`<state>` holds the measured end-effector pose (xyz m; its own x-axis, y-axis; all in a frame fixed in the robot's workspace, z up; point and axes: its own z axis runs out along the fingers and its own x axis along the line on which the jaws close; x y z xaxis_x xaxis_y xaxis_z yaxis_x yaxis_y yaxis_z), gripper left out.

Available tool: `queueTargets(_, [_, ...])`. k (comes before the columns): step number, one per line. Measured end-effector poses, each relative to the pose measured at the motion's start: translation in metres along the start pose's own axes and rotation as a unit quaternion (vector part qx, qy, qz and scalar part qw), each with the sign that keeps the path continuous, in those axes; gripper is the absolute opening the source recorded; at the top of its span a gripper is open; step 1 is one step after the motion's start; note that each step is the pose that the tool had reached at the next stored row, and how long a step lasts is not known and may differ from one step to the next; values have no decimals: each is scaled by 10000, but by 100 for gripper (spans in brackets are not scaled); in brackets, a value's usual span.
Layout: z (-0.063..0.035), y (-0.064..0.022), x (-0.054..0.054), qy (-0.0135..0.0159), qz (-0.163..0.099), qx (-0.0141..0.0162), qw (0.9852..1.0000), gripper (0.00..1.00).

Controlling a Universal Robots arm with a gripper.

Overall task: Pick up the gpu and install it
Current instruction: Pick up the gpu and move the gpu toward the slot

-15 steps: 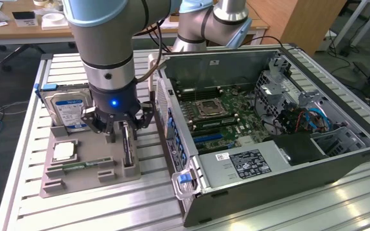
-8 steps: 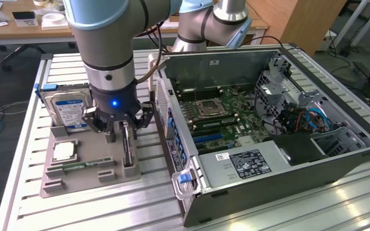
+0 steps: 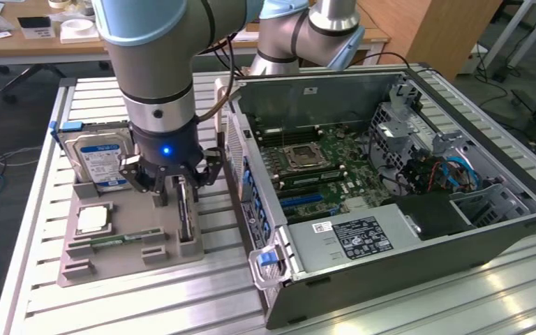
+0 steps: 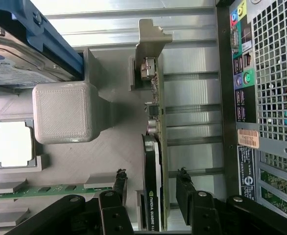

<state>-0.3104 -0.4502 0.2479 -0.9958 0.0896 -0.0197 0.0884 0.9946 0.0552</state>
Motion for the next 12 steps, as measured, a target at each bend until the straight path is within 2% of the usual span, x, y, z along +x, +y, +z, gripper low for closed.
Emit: queueTargets(12, [87,-4,2,-1,0,-1,10000,53])
